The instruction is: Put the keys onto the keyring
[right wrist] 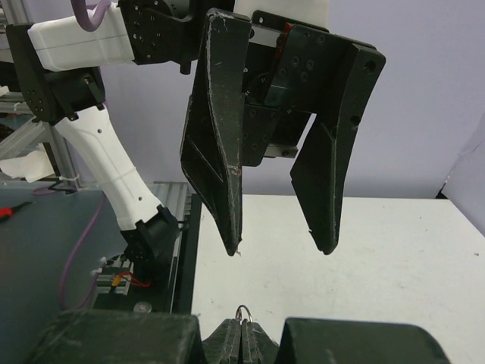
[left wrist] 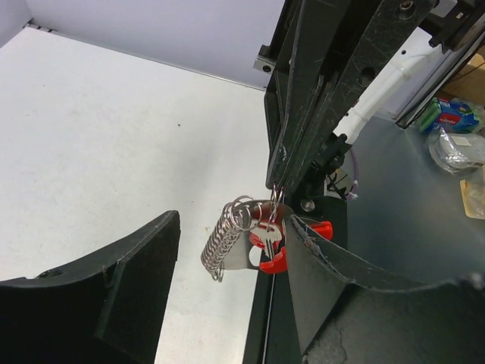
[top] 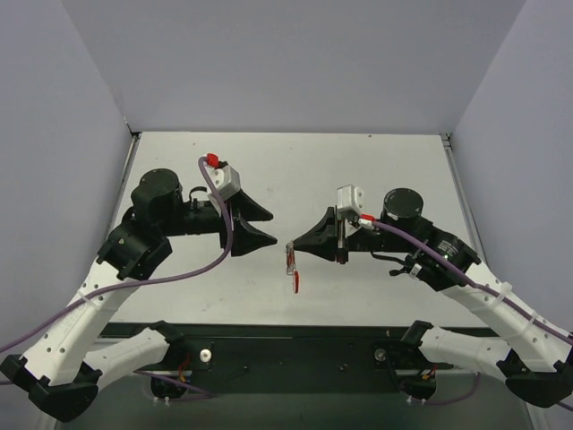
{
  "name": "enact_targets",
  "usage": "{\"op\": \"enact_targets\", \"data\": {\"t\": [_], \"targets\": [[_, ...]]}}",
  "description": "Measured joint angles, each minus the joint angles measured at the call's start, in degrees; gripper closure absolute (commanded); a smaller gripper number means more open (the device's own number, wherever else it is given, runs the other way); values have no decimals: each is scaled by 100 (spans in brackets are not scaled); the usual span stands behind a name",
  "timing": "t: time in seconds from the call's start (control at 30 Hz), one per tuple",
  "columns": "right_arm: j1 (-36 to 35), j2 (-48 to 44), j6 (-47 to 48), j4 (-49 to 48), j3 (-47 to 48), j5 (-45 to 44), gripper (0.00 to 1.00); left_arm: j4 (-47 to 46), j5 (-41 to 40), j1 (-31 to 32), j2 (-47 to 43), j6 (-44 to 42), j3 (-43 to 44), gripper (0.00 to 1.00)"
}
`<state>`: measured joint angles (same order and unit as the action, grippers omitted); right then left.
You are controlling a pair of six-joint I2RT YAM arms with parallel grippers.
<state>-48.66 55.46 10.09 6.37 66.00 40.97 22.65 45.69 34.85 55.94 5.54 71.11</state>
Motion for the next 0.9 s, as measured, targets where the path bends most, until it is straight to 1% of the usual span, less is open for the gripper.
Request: {"op": "enact_targets", "data": {"t": [0.1, 0.17, 0.23, 0.33, 0.43, 0.47, 0.53, 0.57, 0.77, 0.87, 0.9], "targets": [[-2, 48, -24, 13, 13, 48, 100, -94, 52, 61, 24, 17, -4, 32], [0, 68, -31, 26, 13, 63, 100, -168, 85, 140, 39, 22, -4, 29], [0, 72, -46, 31, 13, 70, 100, -221, 122, 212, 66, 11, -4, 28], [0, 72, -63, 31, 13, 87, 100, -234, 188, 315, 155, -7, -4, 29], [0, 72, -72, 31, 13, 87, 100, -229, 262, 444, 302, -39, -4, 33], [-2, 72, -72, 31, 13, 90, 100, -229, 269, 481, 345, -50, -4, 37], [0, 72, -72, 31, 13, 90, 100, -225, 278, 522, 404, -72, -4, 41], [-2, 72, -74, 31, 13, 90, 100, -223, 280, 535, 435, -83, -4, 45], [15, 72, -72, 37, 15, 83, 100, -168, 321, 562, 570, -157, -2, 50], [31, 70, -70, 33, 15, 81, 100, -131, 321, 562, 573, -175, -2, 56], [31, 70, -72, 35, 13, 81, 100, -127, 317, 562, 573, -177, -2, 60]]}}
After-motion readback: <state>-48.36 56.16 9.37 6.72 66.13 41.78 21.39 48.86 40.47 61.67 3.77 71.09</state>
